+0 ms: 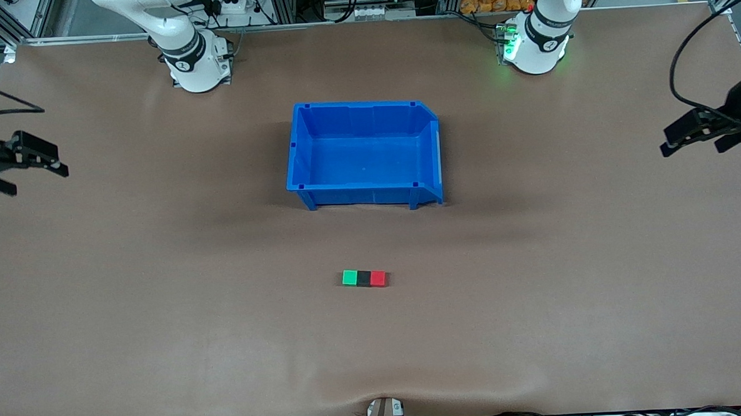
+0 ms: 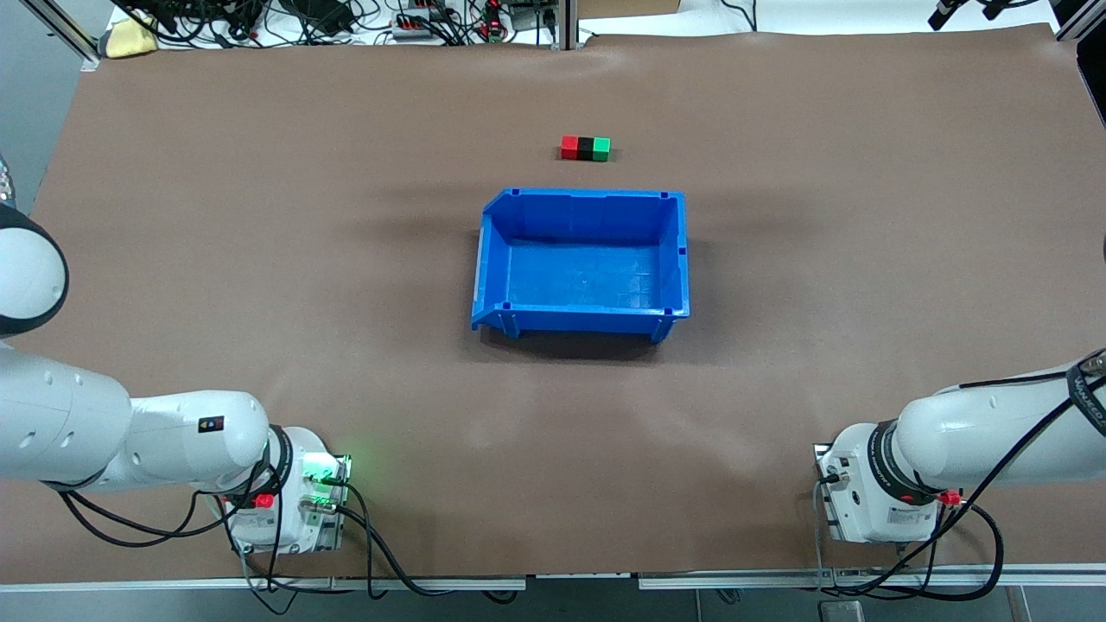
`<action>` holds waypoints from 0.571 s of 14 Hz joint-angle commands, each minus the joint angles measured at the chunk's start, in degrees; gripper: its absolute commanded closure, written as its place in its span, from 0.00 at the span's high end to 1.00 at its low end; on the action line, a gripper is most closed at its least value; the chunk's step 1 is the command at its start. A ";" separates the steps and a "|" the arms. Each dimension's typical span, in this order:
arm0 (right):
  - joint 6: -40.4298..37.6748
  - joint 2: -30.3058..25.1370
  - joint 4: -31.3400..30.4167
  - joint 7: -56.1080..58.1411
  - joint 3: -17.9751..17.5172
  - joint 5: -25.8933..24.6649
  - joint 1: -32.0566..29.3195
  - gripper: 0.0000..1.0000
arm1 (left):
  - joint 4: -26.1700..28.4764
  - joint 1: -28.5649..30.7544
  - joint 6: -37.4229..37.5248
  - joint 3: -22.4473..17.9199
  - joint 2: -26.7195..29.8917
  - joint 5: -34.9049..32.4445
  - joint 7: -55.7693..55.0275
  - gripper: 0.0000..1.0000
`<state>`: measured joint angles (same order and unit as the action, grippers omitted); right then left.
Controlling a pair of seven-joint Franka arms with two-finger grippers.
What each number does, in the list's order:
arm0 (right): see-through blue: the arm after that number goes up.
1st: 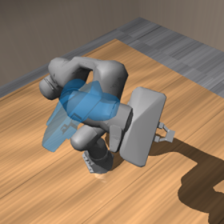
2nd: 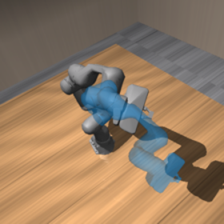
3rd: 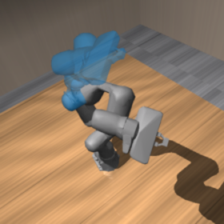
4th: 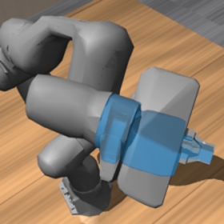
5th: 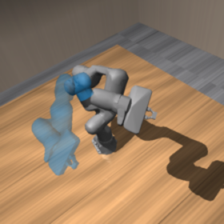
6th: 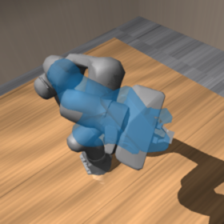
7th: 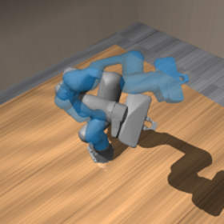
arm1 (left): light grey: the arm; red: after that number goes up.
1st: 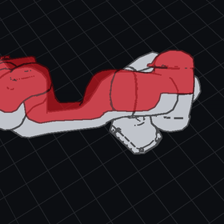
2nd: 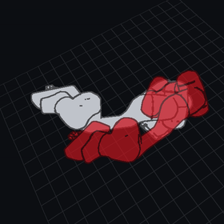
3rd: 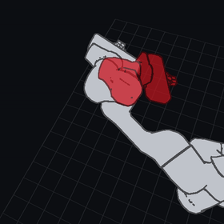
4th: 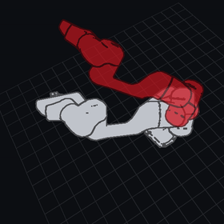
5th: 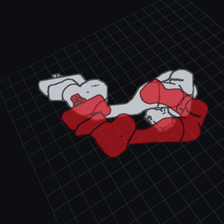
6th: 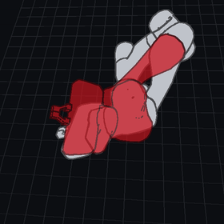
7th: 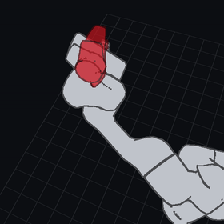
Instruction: Attach green and red cubes to black cube
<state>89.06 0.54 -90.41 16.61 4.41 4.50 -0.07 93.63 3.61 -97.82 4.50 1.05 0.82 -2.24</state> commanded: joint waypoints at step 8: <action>-5.56 -5.73 -2.84 -18.90 -2.48 -3.62 -2.13 1.00 | -3.72 -5.72 2.54 -5.03 -1.39 -1.34 -0.22 1.00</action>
<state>83.38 -3.25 -91.40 -0.60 3.02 1.40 -0.81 92.77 -1.10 -97.38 -0.21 0.95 0.67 -2.28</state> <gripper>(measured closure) 0.000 0.000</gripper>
